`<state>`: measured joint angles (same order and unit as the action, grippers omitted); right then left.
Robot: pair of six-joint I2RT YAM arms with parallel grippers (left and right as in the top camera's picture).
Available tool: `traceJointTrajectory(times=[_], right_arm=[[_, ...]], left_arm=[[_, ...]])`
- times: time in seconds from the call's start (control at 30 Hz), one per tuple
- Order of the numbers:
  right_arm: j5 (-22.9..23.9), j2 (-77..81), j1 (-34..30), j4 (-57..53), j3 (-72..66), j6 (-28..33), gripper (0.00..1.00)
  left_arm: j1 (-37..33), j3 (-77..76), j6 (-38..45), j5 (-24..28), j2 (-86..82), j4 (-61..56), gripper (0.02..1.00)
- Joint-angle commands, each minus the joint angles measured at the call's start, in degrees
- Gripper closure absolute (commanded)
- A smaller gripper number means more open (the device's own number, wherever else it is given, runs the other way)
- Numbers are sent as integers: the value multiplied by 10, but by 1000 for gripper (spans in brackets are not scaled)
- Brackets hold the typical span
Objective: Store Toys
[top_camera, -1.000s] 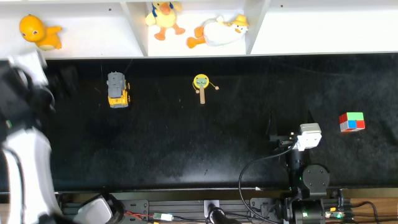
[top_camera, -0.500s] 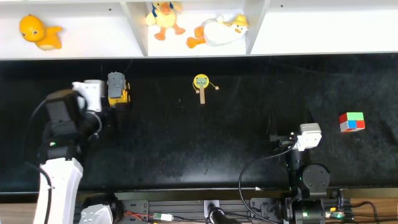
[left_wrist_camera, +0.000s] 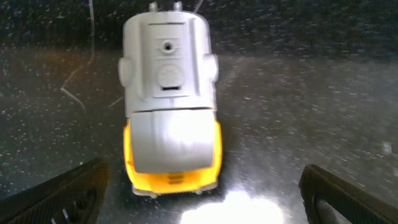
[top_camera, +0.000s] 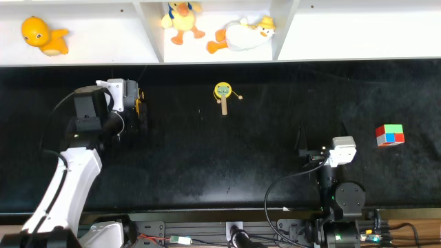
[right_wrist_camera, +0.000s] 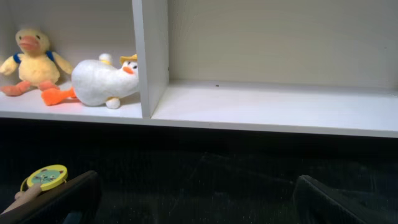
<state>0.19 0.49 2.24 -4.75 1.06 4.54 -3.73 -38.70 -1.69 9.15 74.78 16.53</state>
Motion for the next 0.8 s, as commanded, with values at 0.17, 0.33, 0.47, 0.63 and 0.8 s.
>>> traceJointTrajectory(times=[0.17, 0.33, 0.47, 0.63, 0.8], right_arm=[[-6, -2, 0, 3, -8, 2, 5], [-6, -2, 0, 3, -8, 2, 5], [-6, -2, 0, 3, -8, 2, 5], [-6, -2, 0, 3, -8, 2, 7], [-6, -2, 0, 3, -8, 2, 5]], left_arm=[[2, 0, -12, -54, 43, -45, 36], [2, 0, -12, -68, 47, -56, 84], [2, 0, -11, -80, 47, -69, 189], [2, 0, -9, -82, 47, -78, 364], [2, 0, -10, -80, 47, -77, 509]])
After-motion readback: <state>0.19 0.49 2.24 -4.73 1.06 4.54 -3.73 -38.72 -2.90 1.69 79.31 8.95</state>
